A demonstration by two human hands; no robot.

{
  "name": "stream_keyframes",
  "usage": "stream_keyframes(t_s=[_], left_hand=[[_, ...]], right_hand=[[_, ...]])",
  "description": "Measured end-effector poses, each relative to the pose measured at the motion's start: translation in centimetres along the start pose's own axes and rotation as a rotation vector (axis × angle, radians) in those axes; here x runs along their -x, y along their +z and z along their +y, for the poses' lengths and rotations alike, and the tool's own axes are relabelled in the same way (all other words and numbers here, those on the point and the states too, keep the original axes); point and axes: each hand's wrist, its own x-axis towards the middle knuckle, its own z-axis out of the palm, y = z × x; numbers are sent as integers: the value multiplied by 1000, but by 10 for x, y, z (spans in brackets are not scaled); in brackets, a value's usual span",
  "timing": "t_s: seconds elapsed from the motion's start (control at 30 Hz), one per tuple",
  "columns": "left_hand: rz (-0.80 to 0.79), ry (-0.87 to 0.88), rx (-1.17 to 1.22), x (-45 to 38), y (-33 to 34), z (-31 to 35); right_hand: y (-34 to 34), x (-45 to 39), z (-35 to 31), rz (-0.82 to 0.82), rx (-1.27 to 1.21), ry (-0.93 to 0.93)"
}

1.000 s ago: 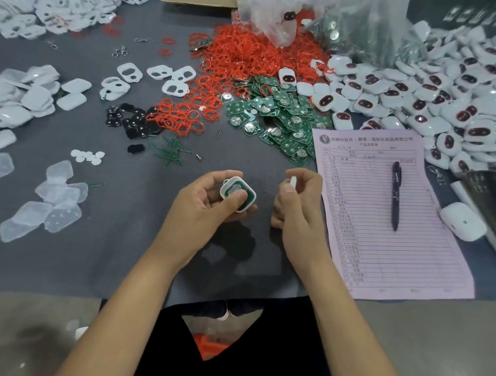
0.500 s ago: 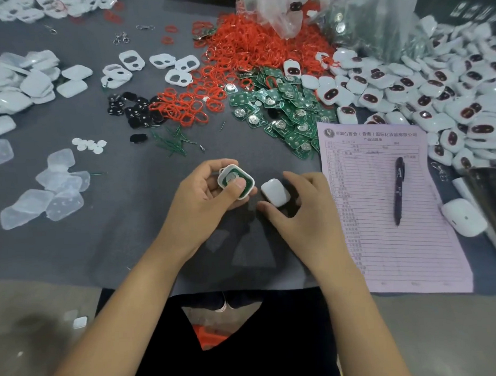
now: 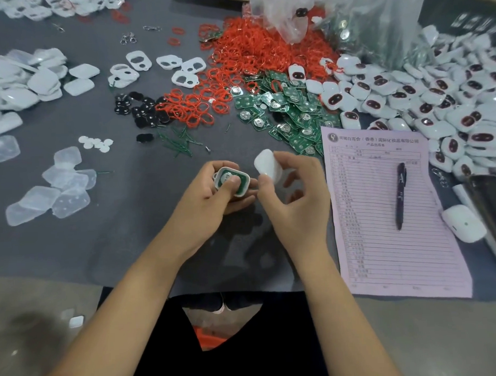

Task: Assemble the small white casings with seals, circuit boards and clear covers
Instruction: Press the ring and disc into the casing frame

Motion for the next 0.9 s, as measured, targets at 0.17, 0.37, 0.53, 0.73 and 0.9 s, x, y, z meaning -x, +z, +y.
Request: stream_keyframes(t_s=[0.17, 0.37, 0.53, 0.73, 0.9], left_hand=[[58, -33, 78, -4, 0, -2], [49, -90, 236, -4, 4, 6], [33, -88, 182, -2, 4, 7], [6, -87, 143, -2, 2, 4], [5, -86, 139, -2, 1, 2]], right_hand=[[11, -3, 1, -75, -49, 13], [12, 2, -2, -187, 52, -65], [13, 2, -1, -215, 127, -114], [14, 2, 0, -244, 170, -137], [15, 3, 0, -248, 175, -118]])
